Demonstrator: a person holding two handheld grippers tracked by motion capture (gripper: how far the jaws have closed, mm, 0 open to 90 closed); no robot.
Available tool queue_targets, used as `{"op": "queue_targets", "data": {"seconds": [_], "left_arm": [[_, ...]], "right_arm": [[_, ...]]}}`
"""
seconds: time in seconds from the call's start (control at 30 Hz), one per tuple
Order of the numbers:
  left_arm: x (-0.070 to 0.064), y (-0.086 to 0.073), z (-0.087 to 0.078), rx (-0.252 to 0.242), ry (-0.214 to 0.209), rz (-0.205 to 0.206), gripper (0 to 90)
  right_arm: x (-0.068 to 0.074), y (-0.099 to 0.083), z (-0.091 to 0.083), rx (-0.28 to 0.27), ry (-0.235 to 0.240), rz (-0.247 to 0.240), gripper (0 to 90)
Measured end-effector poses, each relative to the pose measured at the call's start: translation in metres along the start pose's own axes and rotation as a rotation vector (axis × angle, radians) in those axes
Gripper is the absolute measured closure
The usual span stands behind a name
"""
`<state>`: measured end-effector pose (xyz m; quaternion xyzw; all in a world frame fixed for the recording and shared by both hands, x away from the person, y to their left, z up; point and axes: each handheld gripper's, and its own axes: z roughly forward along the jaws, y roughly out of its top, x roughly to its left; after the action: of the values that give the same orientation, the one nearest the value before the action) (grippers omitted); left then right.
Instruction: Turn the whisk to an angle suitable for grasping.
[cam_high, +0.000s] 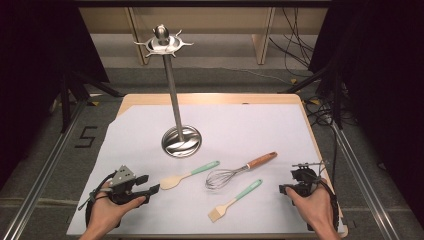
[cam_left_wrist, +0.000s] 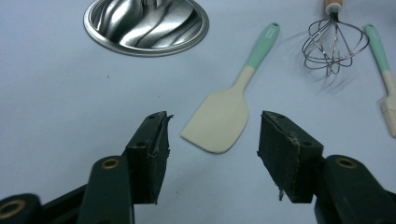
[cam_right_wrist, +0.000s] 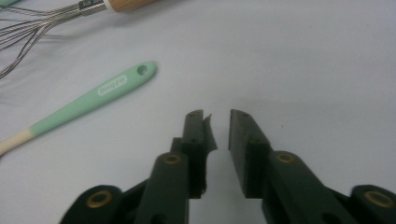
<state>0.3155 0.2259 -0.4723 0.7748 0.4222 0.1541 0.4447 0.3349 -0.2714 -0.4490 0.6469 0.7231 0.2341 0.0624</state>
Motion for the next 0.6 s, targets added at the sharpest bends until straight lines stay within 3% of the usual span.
{"op": "queue_targets", "data": {"seconds": [0.07,0.1,0.17,0.2,0.27,0.3,0.43,0.47,0.5,0.53,0.57,0.6], "left_arm": [[0.001,0.000,0.000,0.008,-0.003,-0.013,39.2],[0.002,0.000,-0.001,0.004,0.001,-0.005,37.6],[0.003,0.000,-0.001,-0.004,0.012,-0.009,36.8],[0.004,0.000,-0.001,-0.006,0.017,-0.010,36.5],[0.003,0.000,-0.001,0.000,0.017,-0.020,36.5],[0.004,0.000,-0.001,-0.006,0.015,-0.001,36.5],[0.005,0.000,-0.002,0.010,0.014,0.016,36.7],[0.003,0.000,-0.001,-0.001,0.009,-0.003,36.7],[0.004,0.000,-0.001,-0.004,0.004,0.019,36.9],[0.003,0.000,-0.001,0.002,0.005,0.010,36.9],[0.004,0.000,-0.001,0.012,0.002,0.038,37.2],[0.003,-0.001,0.000,0.013,0.001,0.009,37.2]], "right_arm": [[0.000,0.003,-0.001,0.003,-0.008,-0.022,85.7],[0.003,0.010,0.000,0.035,-0.013,-0.048,90.0],[0.004,0.014,0.001,0.043,-0.013,-0.051,90.0],[0.008,0.024,0.005,0.089,-0.023,-0.061,90.0],[0.010,0.034,0.011,0.102,-0.041,-0.067,90.0],[0.011,0.040,0.014,0.110,-0.052,-0.090,90.0],[0.015,0.059,0.023,0.139,-0.062,-0.081,90.0],[0.015,0.065,0.025,0.148,-0.072,-0.091,90.0],[0.016,0.072,0.030,0.156,-0.077,-0.080,90.0],[0.016,0.077,0.033,0.169,-0.081,-0.084,90.0],[0.017,0.085,0.037,0.181,-0.097,-0.095,90.0],[0.018,0.087,0.039,0.178,-0.102,-0.090,90.0]]}}
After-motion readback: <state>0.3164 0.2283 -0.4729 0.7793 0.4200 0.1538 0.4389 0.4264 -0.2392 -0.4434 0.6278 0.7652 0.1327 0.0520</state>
